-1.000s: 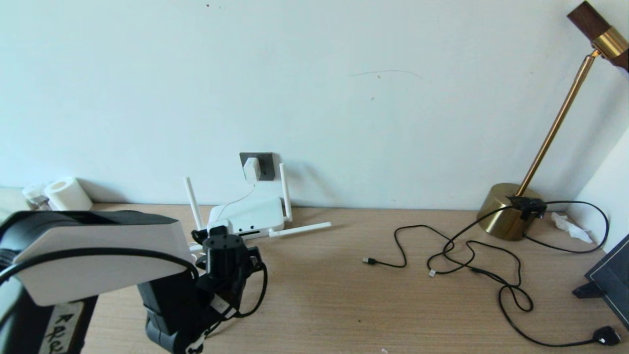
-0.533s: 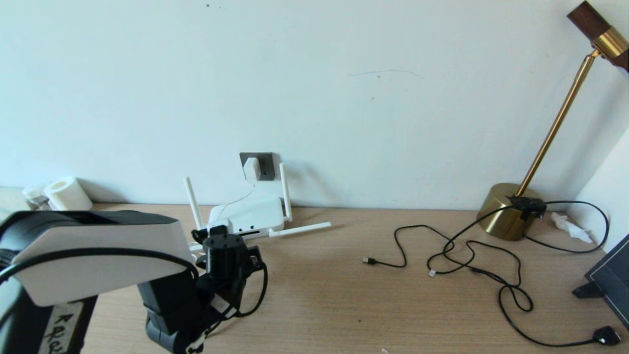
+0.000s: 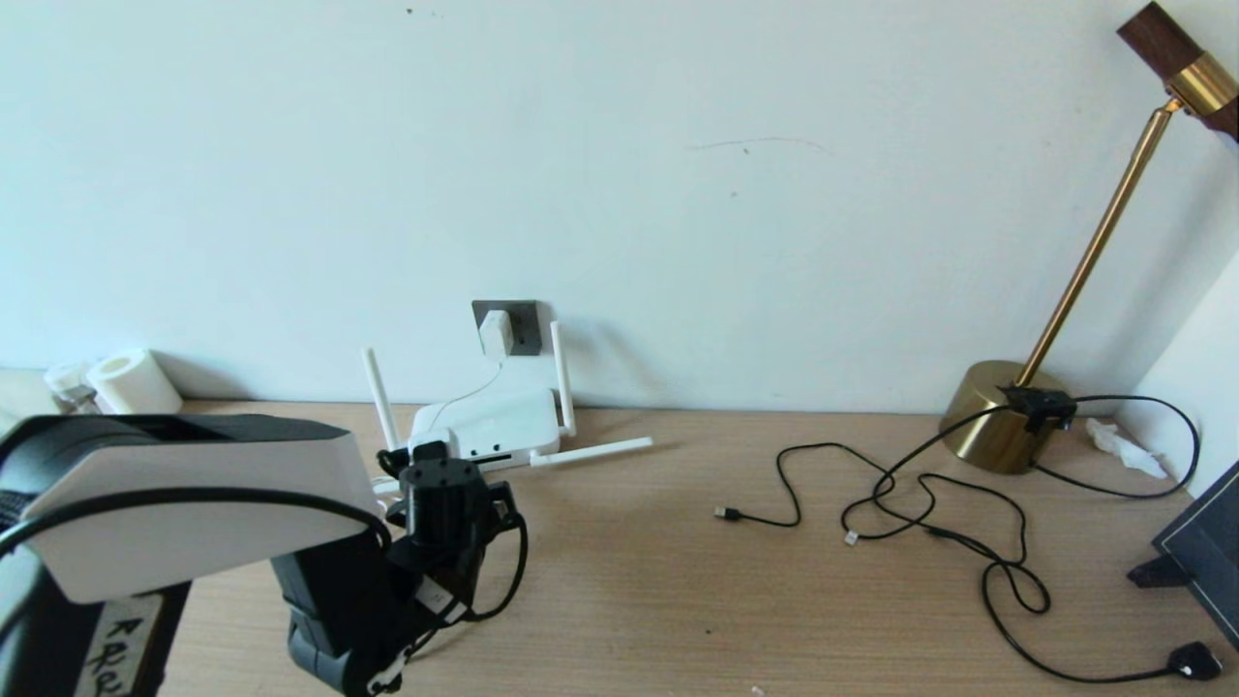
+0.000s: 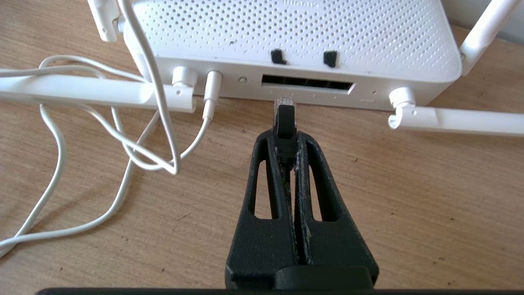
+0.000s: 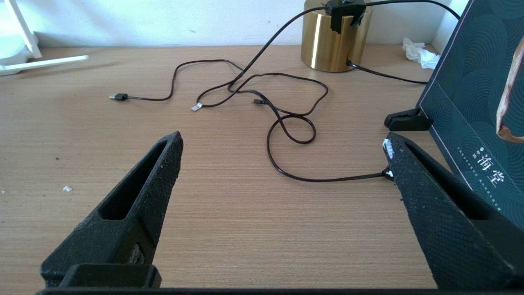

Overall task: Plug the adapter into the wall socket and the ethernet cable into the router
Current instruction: Align cable and router interface, then plug cable into router interface

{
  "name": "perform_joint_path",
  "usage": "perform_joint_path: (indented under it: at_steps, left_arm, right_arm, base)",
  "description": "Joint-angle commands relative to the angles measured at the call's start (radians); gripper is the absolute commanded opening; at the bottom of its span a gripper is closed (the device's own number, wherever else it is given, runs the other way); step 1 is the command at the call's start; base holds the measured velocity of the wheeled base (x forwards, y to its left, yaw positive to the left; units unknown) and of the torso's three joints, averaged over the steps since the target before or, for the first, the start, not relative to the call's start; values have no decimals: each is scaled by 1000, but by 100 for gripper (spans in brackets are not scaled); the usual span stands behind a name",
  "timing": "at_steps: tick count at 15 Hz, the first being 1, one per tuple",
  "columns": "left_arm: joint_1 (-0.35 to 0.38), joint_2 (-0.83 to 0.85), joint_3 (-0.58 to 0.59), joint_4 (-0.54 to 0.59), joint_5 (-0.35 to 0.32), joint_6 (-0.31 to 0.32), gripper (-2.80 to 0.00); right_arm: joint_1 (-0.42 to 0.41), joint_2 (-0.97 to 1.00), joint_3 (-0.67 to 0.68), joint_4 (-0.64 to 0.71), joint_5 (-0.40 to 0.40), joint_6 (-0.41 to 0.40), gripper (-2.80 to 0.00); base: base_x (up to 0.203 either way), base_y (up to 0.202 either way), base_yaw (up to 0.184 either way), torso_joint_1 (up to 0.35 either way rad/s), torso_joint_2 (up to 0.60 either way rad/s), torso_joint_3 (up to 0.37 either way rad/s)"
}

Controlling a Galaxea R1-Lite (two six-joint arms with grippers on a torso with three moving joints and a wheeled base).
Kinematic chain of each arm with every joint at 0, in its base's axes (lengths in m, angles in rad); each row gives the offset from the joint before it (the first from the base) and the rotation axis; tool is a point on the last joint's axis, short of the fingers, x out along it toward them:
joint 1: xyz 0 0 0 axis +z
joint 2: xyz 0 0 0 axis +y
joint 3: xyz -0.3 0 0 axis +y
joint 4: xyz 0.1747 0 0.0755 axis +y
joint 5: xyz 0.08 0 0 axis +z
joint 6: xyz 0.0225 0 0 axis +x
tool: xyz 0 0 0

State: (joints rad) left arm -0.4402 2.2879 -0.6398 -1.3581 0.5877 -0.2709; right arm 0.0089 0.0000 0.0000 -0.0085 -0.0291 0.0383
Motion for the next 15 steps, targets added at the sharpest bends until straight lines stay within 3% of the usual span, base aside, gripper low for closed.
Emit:
perform_joint_path:
  at_steps: [1,15]
  left_arm:
    - [0,-1,-9,-9,4,-2,-280]
    - [1,2,-27,-7,3,-2,-280]
  right_arm:
    - [0,2,0,-1,0,0,0]
    - [0,0,0,-1,0,0,0]
  base:
    - [0,0,0,0,0,0]
    - [0,0,0,0,0,0]
